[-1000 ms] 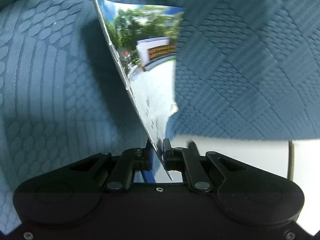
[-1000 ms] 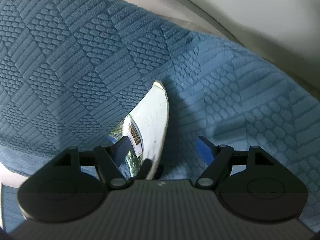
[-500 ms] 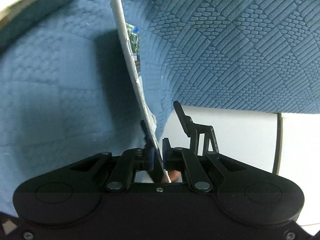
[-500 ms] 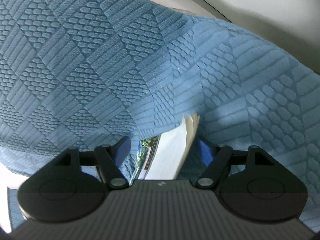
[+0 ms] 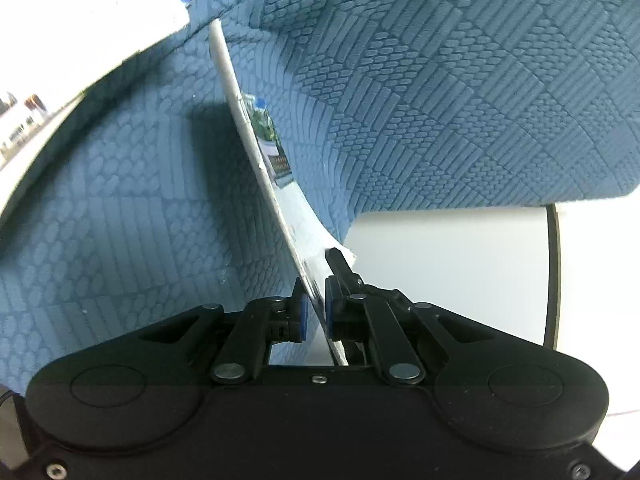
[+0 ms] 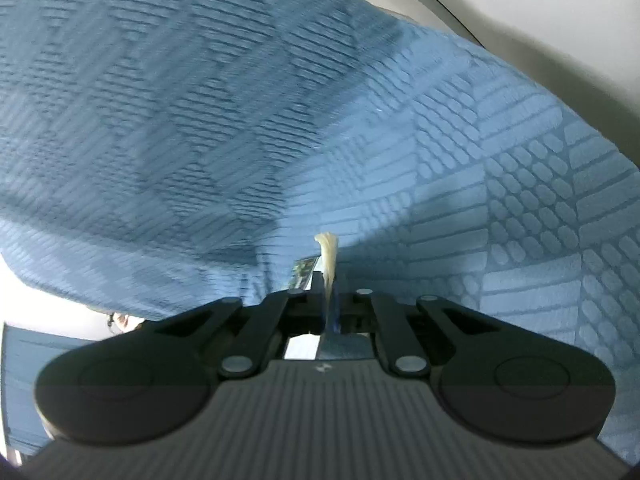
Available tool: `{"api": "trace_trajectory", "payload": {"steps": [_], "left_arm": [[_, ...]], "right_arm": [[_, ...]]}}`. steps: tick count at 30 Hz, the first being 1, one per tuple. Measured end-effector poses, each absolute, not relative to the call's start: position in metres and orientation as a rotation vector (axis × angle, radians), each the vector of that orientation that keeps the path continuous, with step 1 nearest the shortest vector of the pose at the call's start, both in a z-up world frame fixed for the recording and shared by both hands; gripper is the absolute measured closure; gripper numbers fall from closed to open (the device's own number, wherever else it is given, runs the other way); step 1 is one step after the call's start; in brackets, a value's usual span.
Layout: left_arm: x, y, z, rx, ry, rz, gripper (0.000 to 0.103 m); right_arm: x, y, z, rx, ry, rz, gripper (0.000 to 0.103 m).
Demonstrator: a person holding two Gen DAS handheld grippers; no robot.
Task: Organize objects
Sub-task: 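Carry the booklet with both grippers onto the book stack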
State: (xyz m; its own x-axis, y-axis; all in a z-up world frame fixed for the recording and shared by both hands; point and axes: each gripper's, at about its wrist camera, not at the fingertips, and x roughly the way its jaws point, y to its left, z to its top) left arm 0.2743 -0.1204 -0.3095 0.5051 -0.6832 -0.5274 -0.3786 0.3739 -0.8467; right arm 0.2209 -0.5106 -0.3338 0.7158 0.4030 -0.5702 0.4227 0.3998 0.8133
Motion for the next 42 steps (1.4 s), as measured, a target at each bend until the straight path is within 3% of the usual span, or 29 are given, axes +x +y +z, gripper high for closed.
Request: {"api": "trace_trajectory", "payload": {"steps": [12,28,42], "left_arm": [[0.266,-0.091,-0.253,-1.179,1.063,-0.323,0.095],[0.251,0.001,-0.163,-1.133,0.931,-0.363,0.094],[0.220,0.110,-0.168,-0.979,0.888,-0.312,0.093]], "right_arm": [[0.180,-0.486,-0.254,1.062,0.737,-0.029,0.097],[0.193,-0.404,-0.150,0.888,0.660,0.021,0.097],[0.191,-0.277,-0.144,0.702,0.662,0.062,0.097]]}}
